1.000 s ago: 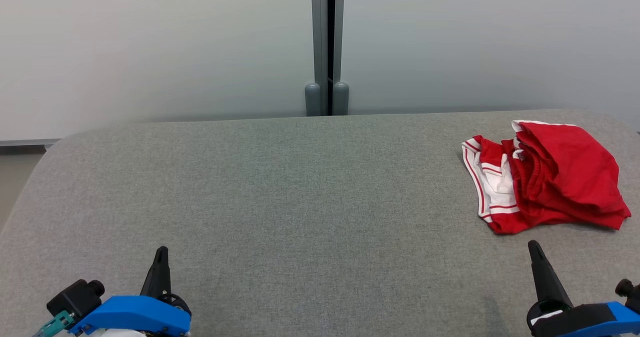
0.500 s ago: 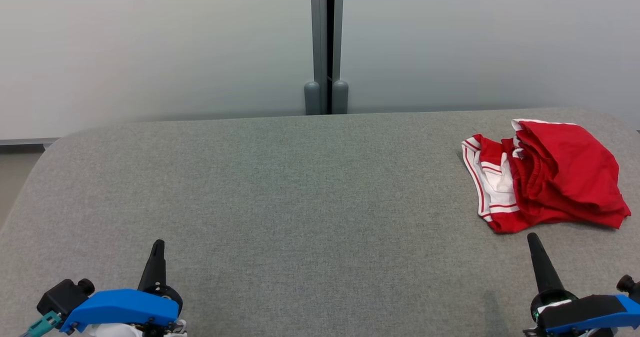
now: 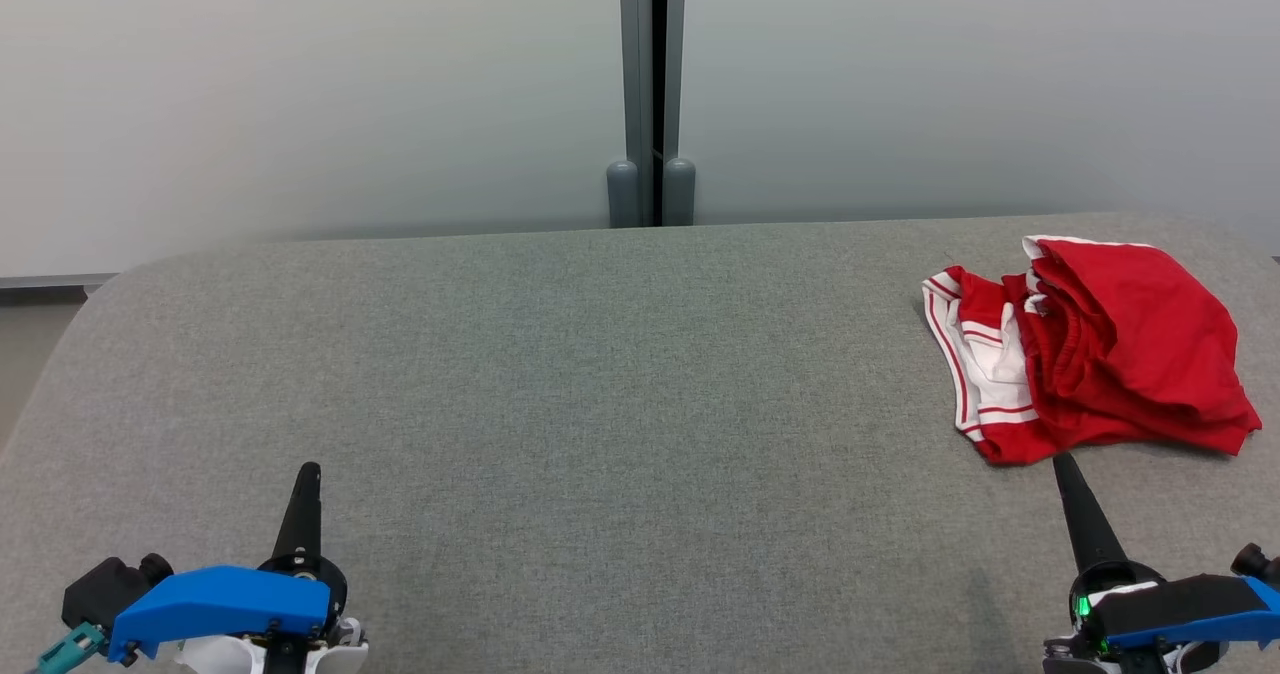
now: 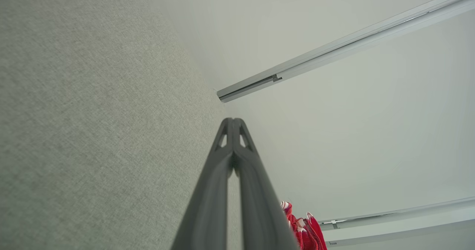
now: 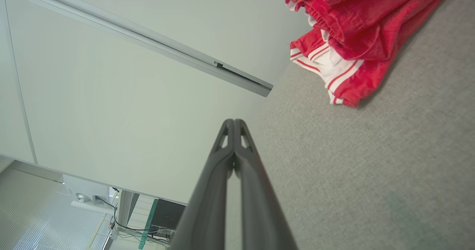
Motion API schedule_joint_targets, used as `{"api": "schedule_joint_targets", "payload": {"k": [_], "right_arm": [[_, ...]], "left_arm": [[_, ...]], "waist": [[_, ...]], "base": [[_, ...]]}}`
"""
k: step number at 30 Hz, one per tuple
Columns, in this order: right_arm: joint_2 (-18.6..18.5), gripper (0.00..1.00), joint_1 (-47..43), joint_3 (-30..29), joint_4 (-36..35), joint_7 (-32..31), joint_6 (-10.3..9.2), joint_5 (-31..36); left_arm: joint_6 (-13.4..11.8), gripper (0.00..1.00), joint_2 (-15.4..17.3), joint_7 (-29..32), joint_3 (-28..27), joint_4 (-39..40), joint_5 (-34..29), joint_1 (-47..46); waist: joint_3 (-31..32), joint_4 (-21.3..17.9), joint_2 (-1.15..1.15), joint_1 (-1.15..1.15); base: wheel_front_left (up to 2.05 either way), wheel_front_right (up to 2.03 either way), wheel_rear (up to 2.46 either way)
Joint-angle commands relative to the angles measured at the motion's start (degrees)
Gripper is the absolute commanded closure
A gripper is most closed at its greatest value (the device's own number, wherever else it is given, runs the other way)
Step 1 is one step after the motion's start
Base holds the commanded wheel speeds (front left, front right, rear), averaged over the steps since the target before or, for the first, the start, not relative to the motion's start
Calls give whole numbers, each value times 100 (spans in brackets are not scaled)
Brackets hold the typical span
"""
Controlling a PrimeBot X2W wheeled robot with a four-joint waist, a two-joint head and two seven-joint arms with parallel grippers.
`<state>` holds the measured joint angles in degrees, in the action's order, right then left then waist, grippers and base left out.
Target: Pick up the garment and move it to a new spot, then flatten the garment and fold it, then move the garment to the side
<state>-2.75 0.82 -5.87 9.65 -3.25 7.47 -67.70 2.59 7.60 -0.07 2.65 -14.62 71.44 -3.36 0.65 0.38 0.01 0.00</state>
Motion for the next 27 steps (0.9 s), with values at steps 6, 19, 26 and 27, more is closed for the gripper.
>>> {"api": "schedule_joint_targets", "payload": {"k": [6,19,26,27], "right_arm": [[-45,100,190,-20,41,-61,3,-415],[-45,100,313,-32,166,-141,3,-1066],[-44,100,376,-39,233,-178,4,-1389],[-44,100,385,-40,242,-187,4,-1435]], "left_arm": [[108,100,-57,106,-167,65,353,-154],[228,100,-181,270,-392,67,914,-205],[299,100,-238,356,-514,68,1194,-232],[309,100,-249,367,-529,69,1232,-236]], "waist": [[-9,-4,-1,0],[-29,-13,-1,0],[-40,-18,-1,0],[-42,-19,-1,0]], "base": [[0,0,0],[0,0,0],[0,0,0],[0,0,0]]}}
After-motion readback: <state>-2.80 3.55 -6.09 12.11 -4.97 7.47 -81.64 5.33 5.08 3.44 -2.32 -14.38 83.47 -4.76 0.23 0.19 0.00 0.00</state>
